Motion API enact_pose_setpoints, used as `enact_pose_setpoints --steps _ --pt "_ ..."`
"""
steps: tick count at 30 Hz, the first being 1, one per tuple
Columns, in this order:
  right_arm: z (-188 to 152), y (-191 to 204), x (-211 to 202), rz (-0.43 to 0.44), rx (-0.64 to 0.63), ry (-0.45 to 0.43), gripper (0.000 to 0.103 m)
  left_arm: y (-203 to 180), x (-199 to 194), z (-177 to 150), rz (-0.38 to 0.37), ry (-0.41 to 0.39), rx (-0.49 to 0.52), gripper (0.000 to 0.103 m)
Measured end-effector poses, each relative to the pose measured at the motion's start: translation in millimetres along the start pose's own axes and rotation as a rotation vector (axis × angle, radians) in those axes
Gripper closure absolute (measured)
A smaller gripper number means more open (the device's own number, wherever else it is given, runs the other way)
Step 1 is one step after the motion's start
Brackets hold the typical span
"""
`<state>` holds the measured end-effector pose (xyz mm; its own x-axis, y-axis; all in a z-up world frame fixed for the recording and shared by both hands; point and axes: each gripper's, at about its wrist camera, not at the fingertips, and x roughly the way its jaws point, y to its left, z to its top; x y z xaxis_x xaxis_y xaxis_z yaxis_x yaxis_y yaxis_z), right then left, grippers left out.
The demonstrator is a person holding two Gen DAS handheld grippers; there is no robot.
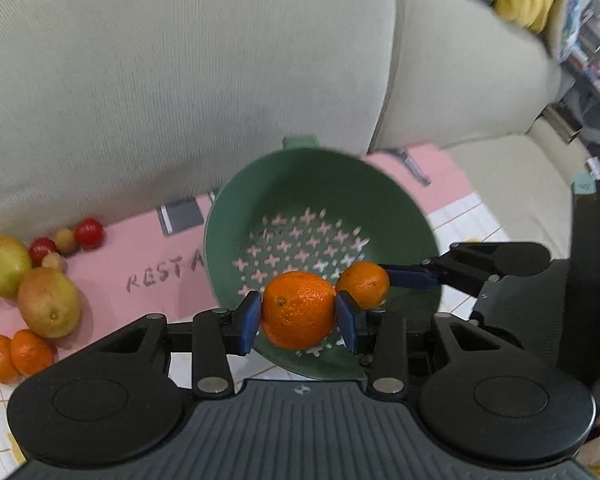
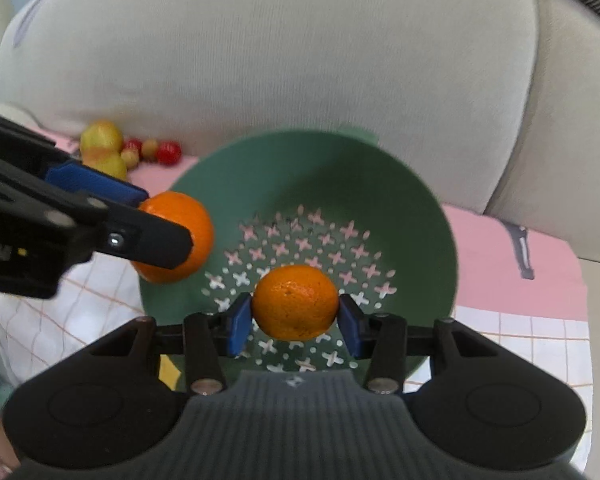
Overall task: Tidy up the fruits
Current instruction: 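Carry the left tool's orange over the green colander while the right tool carries its orange there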
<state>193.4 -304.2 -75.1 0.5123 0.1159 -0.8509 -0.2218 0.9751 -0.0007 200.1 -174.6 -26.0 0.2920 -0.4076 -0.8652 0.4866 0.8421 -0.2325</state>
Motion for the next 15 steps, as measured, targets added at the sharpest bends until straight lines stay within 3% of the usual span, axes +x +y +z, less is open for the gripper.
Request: enact_pose_setpoints --steps 7,15 --pt "-4 6 19 0.015 -0.03 0.099 0.059 10 28 -2 0.045 0.105 0.026 0.058" --pt "-3 6 31 0.01 -0.035 0.154 0.059 7 39 -1 0.068 0.155 0.052 0.057"
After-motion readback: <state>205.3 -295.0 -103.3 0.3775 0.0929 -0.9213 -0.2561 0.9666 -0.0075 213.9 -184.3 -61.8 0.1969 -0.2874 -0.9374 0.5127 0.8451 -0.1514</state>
